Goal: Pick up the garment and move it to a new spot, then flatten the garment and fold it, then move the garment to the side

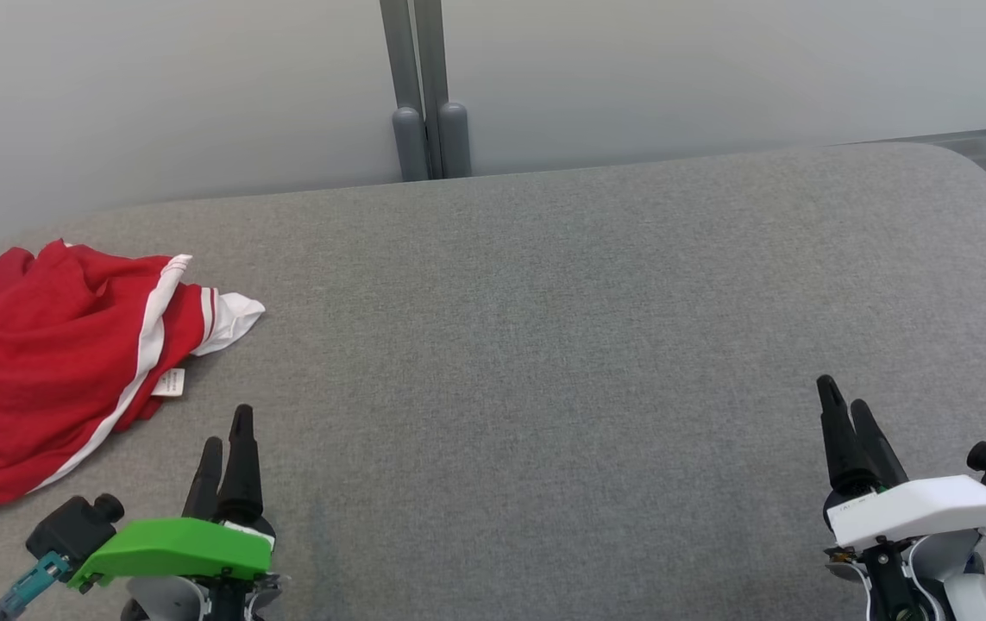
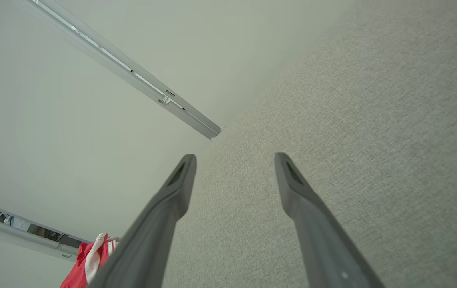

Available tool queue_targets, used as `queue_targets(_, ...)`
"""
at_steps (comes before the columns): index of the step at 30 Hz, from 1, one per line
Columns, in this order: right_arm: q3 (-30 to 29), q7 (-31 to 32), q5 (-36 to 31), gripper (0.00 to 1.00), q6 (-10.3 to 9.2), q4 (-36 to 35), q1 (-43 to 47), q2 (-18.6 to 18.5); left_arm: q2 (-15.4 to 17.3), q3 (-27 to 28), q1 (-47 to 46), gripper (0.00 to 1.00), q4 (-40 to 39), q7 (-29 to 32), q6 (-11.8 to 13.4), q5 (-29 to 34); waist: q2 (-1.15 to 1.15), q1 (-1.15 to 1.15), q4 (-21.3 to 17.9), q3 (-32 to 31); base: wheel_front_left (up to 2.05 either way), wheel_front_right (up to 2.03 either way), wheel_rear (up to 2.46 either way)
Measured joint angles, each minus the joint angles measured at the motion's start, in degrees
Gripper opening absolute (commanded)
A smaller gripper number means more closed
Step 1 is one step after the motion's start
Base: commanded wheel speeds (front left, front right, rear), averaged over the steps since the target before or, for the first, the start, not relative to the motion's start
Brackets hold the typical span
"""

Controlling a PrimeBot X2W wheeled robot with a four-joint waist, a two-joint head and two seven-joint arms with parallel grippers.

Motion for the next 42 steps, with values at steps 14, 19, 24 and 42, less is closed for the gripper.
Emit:
queue_targets(14,0.3,-2.6,-12.0,1.0,0.01,-0.9,0.2,-1.1,0.0,-1.2,1.0,1.0,0.4,-2.6,1.2,12.4,0.0,0.0,-0.5,0.1,0.0,0.0,0.0)
queue_targets(19,0.3,-3.5,-16.0,1.0,0.01,-1.2,0.3,-1.2,0.0,-1.7,1.2,1.0,0.5,-3.5,1.7,16.0,0.0,0.0,-0.6,0.1,0.0,0.0,0.0)
queue_targets(24,0.3,-4.4,-19.5,1.0,0.01,-1.6,0.6,-1.2,0.0,-2.0,1.3,1.0,0.7,-4.3,2.3,19.5,0.0,0.0,-0.8,0.1,0.0,0.0,0.0)
queue_targets(42,0.8,-7.0,-30.6,1.0,0.01,-2.6,1.5,-1.5,0.1,-2.3,2.4,1.0,1.3,-6.9,3.6,30.4,0.0,0.0,-1.1,-0.2,0.0,0.0,0.0)
